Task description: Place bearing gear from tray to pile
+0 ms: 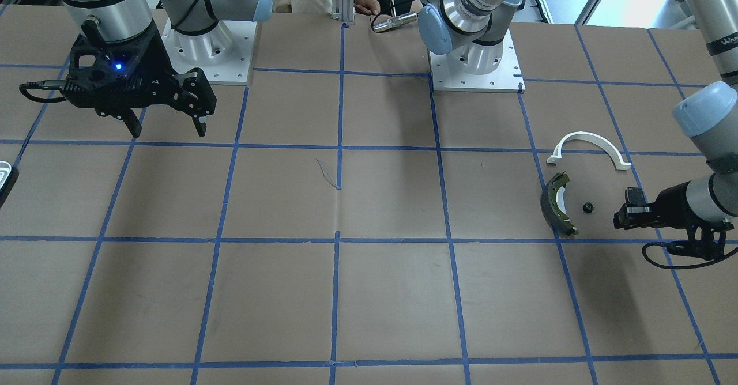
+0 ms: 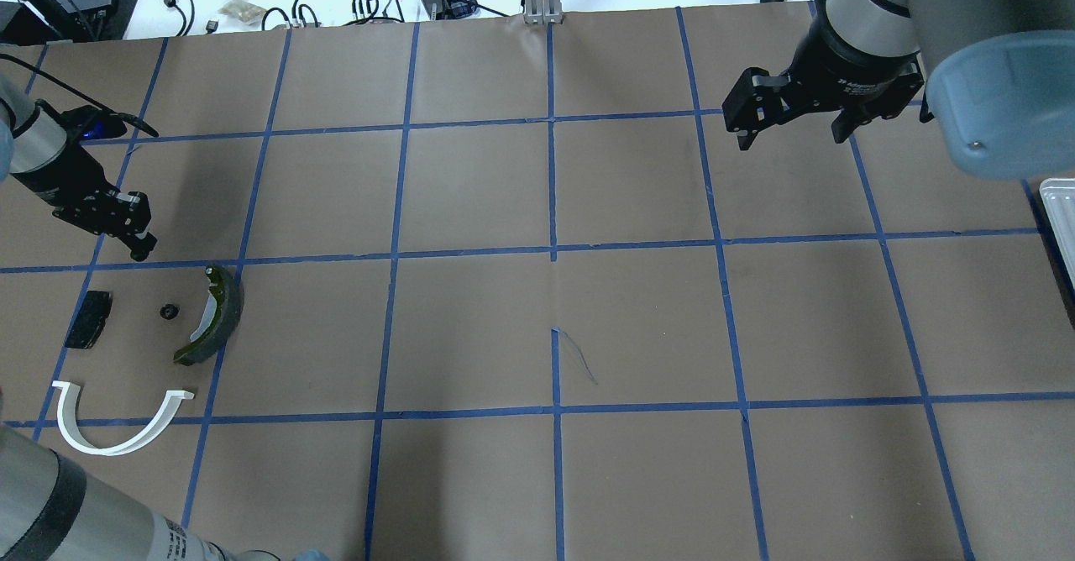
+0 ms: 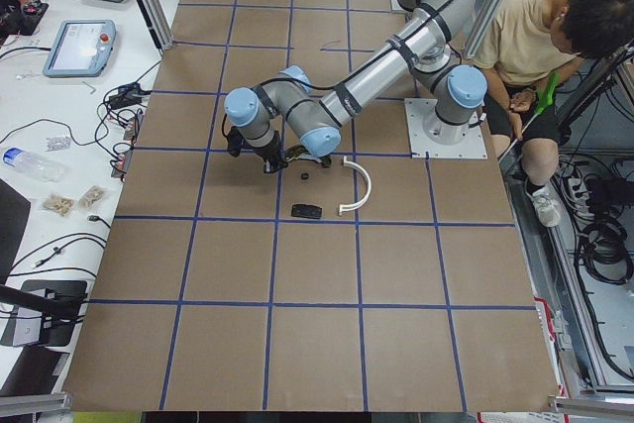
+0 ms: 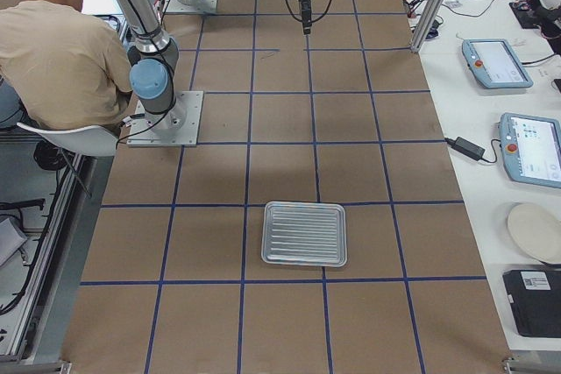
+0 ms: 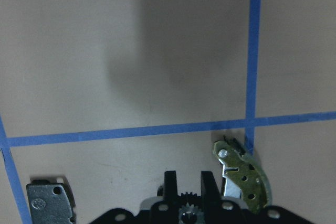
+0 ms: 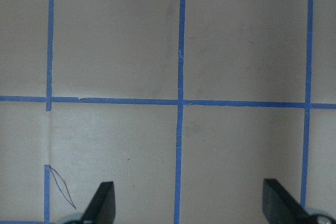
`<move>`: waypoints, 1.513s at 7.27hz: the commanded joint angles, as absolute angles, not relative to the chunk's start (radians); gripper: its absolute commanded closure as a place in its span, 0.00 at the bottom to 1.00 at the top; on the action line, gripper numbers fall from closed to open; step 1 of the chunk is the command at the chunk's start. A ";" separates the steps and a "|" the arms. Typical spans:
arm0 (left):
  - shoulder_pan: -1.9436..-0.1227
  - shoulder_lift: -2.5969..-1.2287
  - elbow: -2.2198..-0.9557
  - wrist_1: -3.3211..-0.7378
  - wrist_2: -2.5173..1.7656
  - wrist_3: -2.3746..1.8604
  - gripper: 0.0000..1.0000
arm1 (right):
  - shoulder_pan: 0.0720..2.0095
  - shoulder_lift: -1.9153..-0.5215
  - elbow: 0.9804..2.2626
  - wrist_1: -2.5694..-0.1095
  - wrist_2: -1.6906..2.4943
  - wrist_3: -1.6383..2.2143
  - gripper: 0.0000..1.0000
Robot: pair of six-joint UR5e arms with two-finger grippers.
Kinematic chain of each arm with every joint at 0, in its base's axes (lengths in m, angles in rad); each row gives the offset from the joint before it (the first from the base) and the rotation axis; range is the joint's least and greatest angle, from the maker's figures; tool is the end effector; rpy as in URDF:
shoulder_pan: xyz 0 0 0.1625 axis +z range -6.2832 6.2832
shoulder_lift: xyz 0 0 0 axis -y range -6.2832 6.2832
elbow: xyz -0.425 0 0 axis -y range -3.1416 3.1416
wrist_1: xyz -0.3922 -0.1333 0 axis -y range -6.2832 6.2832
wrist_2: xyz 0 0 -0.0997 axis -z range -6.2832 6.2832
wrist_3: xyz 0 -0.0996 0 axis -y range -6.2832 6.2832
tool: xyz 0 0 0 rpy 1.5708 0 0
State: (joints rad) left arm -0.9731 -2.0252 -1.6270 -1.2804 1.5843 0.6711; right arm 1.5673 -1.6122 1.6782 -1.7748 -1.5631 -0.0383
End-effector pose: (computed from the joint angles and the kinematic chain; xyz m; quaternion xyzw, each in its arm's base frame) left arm 0.2310 -0.5738 0.2337 -0.0372 -0.9932 -0.0925 0.0597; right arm 0.1324 -0.4867 0.4763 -0.0176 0.9975 -0.0690 0.0024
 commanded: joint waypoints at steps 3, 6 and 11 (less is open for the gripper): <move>-0.916 -2.031 -1.765 -1.118 1.589 0.773 1.00 | 1.566 -1.614 1.695 -1.784 -1.563 -0.040 0.00; -0.916 -2.006 -1.829 -1.108 1.586 0.773 1.00 | 1.566 -1.614 1.678 -1.781 -1.563 -0.037 0.00; -0.911 -2.002 -1.828 -1.106 1.640 0.782 1.00 | 1.568 -1.621 1.608 -1.612 -1.565 0.064 0.00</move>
State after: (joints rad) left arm -0.9120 -2.0030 -1.8239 -1.1077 1.6156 0.7808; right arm 1.5677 -1.6223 1.6271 -1.6651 -1.5628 0.0528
